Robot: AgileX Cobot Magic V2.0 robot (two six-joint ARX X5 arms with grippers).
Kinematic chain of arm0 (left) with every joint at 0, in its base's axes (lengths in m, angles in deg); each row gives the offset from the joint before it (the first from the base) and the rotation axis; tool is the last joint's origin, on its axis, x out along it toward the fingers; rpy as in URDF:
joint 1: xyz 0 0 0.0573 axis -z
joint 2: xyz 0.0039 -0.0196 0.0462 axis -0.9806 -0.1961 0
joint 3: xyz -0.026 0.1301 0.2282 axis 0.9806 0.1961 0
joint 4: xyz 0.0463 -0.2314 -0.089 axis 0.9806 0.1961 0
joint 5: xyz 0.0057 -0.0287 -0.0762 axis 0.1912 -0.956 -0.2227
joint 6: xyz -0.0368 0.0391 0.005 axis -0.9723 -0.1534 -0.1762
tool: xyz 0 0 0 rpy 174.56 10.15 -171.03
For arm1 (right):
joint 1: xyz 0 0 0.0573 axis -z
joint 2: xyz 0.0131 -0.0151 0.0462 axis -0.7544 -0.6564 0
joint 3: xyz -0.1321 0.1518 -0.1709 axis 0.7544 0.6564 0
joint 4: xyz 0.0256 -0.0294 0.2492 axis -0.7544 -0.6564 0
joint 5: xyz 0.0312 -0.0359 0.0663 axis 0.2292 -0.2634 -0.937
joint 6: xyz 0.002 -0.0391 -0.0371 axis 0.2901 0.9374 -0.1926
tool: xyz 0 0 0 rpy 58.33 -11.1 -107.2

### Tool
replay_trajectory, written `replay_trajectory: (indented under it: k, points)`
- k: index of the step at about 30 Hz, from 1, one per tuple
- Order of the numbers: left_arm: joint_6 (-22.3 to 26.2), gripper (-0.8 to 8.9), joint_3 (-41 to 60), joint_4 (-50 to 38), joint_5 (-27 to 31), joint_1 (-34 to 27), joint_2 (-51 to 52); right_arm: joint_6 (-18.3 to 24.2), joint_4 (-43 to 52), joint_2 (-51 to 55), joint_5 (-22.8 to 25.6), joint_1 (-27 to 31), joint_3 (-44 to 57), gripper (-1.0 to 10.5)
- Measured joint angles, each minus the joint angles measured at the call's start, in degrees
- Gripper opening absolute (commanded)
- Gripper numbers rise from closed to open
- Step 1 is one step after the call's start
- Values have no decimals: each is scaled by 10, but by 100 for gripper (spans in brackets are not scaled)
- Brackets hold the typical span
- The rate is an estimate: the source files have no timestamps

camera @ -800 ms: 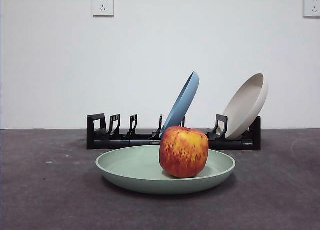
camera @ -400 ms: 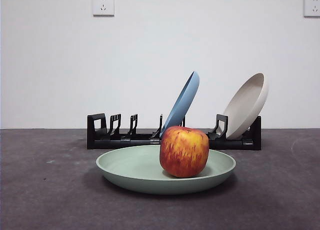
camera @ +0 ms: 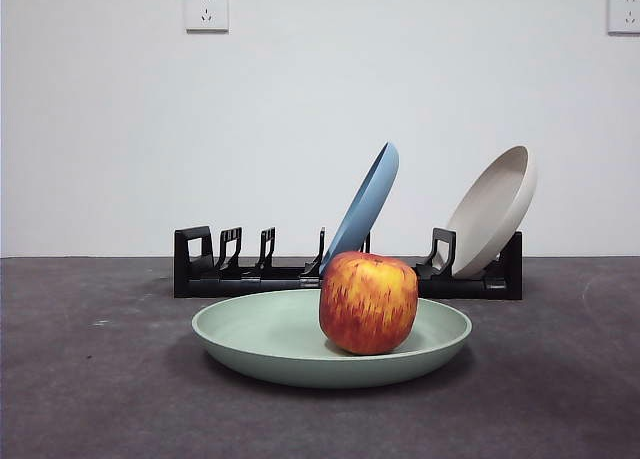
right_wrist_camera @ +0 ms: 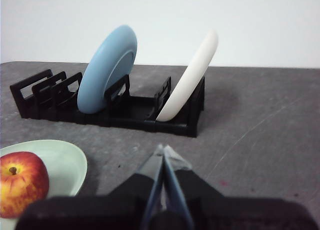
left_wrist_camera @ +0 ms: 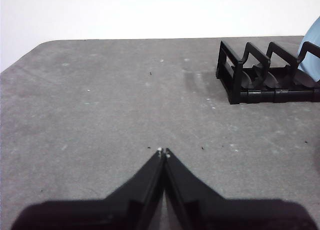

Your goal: Take the green plate from the plate rack,put the plate on the table,take the apple from the table,put the apple in the plate

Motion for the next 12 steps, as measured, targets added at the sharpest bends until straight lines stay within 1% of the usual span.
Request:
replay_trajectory:
  k: [4, 12]
  points:
    - [0, -3, 0, 0, 0, 0, 0, -16, -13, 18, 0, 0, 15, 1]
    - [0, -3, 0, 0, 0, 0, 0, -23, -61, 26, 0, 0, 21, 1]
